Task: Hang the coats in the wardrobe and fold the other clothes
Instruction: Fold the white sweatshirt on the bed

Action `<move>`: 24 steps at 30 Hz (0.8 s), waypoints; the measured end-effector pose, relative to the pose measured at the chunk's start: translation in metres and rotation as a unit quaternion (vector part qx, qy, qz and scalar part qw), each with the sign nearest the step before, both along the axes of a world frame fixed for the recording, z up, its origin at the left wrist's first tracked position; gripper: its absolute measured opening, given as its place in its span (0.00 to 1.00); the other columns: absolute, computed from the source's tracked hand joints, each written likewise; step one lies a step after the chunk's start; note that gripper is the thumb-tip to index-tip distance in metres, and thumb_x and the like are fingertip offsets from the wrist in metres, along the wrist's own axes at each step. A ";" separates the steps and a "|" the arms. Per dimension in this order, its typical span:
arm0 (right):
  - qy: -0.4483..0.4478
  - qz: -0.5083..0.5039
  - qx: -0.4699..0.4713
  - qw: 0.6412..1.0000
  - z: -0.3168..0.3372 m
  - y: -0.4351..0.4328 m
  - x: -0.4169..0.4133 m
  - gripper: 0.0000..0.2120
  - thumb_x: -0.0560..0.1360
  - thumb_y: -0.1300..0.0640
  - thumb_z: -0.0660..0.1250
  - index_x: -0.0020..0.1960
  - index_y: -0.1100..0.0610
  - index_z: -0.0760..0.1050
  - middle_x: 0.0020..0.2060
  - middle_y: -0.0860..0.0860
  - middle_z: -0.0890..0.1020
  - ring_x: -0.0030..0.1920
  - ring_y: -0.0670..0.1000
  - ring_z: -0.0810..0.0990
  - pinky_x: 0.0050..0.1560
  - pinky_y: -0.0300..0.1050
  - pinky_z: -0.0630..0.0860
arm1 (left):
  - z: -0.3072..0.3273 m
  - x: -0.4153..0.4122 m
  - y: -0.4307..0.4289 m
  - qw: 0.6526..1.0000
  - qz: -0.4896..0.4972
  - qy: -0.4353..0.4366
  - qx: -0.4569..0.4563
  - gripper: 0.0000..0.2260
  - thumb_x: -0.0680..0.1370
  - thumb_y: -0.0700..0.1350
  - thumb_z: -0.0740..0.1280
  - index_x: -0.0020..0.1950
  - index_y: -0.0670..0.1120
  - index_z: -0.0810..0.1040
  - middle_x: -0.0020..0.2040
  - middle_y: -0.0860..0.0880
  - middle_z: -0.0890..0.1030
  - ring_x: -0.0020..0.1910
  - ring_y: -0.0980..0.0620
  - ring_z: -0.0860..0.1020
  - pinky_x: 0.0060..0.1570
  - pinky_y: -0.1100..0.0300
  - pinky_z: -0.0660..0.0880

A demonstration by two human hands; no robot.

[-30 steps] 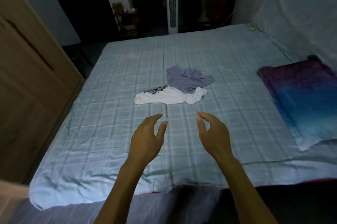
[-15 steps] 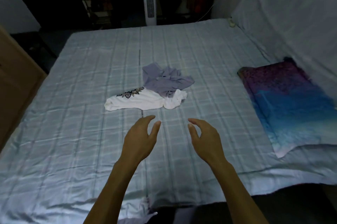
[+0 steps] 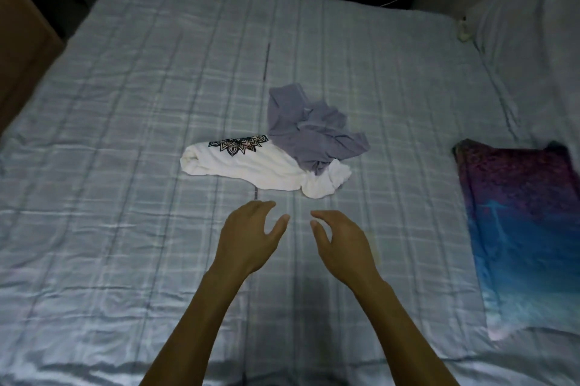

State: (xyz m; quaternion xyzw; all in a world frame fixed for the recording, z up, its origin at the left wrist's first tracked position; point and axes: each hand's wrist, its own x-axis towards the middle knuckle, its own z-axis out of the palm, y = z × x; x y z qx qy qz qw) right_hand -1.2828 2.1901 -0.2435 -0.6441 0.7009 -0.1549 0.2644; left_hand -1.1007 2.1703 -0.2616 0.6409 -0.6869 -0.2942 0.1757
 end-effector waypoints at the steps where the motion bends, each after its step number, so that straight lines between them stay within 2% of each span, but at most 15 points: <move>1: 0.004 0.008 0.013 1.000 -0.007 -0.013 0.002 0.16 0.80 0.49 0.60 0.63 0.53 0.77 0.59 0.49 0.80 0.58 0.48 0.77 0.59 0.36 0.68 | -0.009 0.001 -0.011 1.000 0.002 -0.001 0.009 0.28 0.75 0.64 0.54 0.66 0.48 0.75 0.65 0.48 0.76 0.63 0.50 0.73 0.62 0.57 0.67; 7: 0.000 0.024 0.074 0.997 -0.057 -0.085 0.008 0.16 0.80 0.50 0.59 0.64 0.54 0.76 0.61 0.50 0.79 0.60 0.48 0.77 0.59 0.32 0.64 | -0.068 -0.005 -0.089 0.998 -0.024 -0.027 0.050 0.24 0.77 0.59 0.58 0.64 0.45 0.76 0.61 0.45 0.79 0.57 0.46 0.78 0.59 0.56 0.70; 12: 0.005 0.032 0.132 0.991 -0.120 -0.153 0.009 0.19 0.81 0.47 0.54 0.67 0.52 0.72 0.65 0.50 0.76 0.64 0.49 0.74 0.67 0.41 0.64 | -0.146 -0.014 -0.162 0.994 -0.041 -0.073 0.072 0.21 0.77 0.58 0.61 0.63 0.45 0.77 0.55 0.44 0.82 0.49 0.46 0.80 0.54 0.54 0.74; 16: 0.009 0.055 0.152 0.987 -0.174 -0.197 0.015 0.17 0.81 0.49 0.56 0.67 0.53 0.72 0.65 0.49 0.75 0.64 0.49 0.73 0.67 0.41 0.63 | -0.218 -0.017 -0.199 0.981 -0.077 -0.137 0.117 0.23 0.77 0.56 0.63 0.68 0.45 0.71 0.61 0.42 0.78 0.58 0.44 0.76 0.62 0.51 0.69; 18: 0.016 0.074 0.160 0.984 -0.201 -0.211 0.020 0.17 0.81 0.50 0.56 0.67 0.52 0.72 0.65 0.48 0.75 0.64 0.48 0.73 0.67 0.42 0.63 | -0.252 -0.019 -0.208 0.971 -0.105 -0.184 0.111 0.28 0.74 0.57 0.67 0.69 0.44 0.70 0.64 0.39 0.75 0.64 0.40 0.72 0.66 0.43 0.63; 19: 0.019 0.085 0.162 0.983 -0.213 -0.215 0.022 0.17 0.81 0.50 0.56 0.67 0.52 0.72 0.64 0.48 0.76 0.64 0.47 0.73 0.67 0.41 0.63 | -0.269 -0.017 -0.210 0.964 -0.119 -0.214 0.106 0.31 0.72 0.59 0.69 0.69 0.44 0.70 0.65 0.37 0.73 0.66 0.38 0.70 0.66 0.39 0.61; 21: 0.017 0.098 0.160 0.982 -0.233 -0.221 0.023 0.16 0.81 0.51 0.56 0.66 0.52 0.72 0.63 0.48 0.77 0.63 0.47 0.73 0.64 0.39 0.63 | -0.295 -0.015 -0.217 0.944 -0.154 -0.268 0.112 0.35 0.67 0.61 0.72 0.69 0.46 0.71 0.66 0.35 0.72 0.67 0.36 0.69 0.63 0.36 0.63; 22: 0.014 0.101 0.156 0.982 -0.241 -0.222 0.023 0.15 0.81 0.52 0.57 0.65 0.53 0.73 0.62 0.48 0.77 0.61 0.47 0.74 0.62 0.39 0.64 | -0.303 -0.013 -0.222 0.939 -0.165 -0.281 0.110 0.34 0.65 0.59 0.74 0.67 0.47 0.73 0.64 0.35 0.74 0.65 0.36 0.71 0.61 0.36 0.66; 24: 0.008 0.100 0.147 0.984 -0.251 -0.221 0.022 0.15 0.80 0.53 0.58 0.63 0.54 0.75 0.59 0.51 0.79 0.59 0.50 0.76 0.61 0.43 0.66 | -0.311 -0.012 -0.235 0.945 -0.162 -0.276 0.073 0.23 0.67 0.49 0.75 0.60 0.48 0.76 0.55 0.39 0.77 0.55 0.38 0.76 0.55 0.42 0.71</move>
